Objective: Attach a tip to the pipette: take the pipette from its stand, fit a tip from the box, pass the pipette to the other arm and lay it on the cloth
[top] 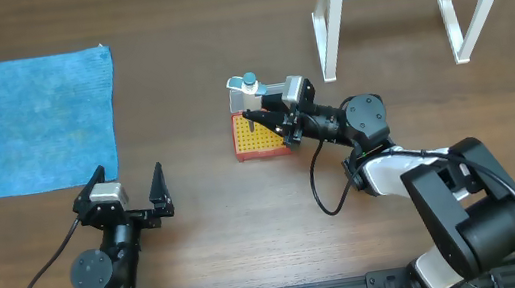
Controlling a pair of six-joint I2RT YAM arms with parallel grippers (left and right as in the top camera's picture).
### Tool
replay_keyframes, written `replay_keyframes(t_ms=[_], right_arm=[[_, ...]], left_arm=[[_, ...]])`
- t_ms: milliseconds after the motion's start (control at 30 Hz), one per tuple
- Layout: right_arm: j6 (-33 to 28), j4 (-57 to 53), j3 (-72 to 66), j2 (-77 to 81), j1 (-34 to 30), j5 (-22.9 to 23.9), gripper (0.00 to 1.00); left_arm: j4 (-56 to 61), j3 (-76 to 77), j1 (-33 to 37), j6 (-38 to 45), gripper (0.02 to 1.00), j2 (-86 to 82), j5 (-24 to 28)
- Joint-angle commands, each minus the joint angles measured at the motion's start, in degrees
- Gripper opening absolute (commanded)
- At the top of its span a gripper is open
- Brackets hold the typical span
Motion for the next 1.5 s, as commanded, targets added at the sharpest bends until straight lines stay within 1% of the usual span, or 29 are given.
replay_keyframes(t_ms=[33,267,300,433,600,633,800,967,1200,1500], right_arm=[[-2.14,0.26,2.64,2.47,0.07,2.49,0.077],[-2.10,0.11,3.96,4.22,-0.44,2.27,0.077],[-2.08,0.11,3.93,4.20,-0.55,1.86,0.077],[-2.08,0.07,3.93,3.45,-1.01,-2.67,0.077],[-2.10,-1.90,3.93,2.93,-2.64,-2.62,0.082],[-2.10,-2.08,3.93,2.93,-2.69,-2.64,0.071],[-2.08,-2.64,3.93,2.93,-2.69,-2.69,0.077],[-1.97,-3.17,3.93,2.91,-2.69,-5.68,0.077],[-1.88,-3.19,3.93,2.93,-2.69,-5.66,0.066],[-1.88,-3.98,3.91,2.91,-2.69,-5.68,0.077]], left_arm=[[-0.44,-0.09,-0.28,0.55,0.998,-0.44,-0.63],[-0.44,-0.09,-0.28,0.55,0.998,-0.44,-0.63],[-0.44,-0.09,-0.28,0.55,0.998,-0.44,-0.63],[-0.44,-0.09,-0.28,0.55,0.998,-0.44,-0.63],[-0.42,-0.09,-0.28,0.55,0.998,-0.44,-0.63],[-0.44,-0.09,-0.28,0.55,0.998,-0.44,-0.63],[-0.44,-0.09,-0.28,0.55,0.998,-0.44,-0.63],[-0.44,-0.09,-0.28,0.55,0.998,-0.44,-0.63],[-0.44,-0.09,-0.28,0.55,0.998,-0.44,-0.63],[-0.44,-0.09,-0.28,0.55,0.998,-0.44,-0.63]])
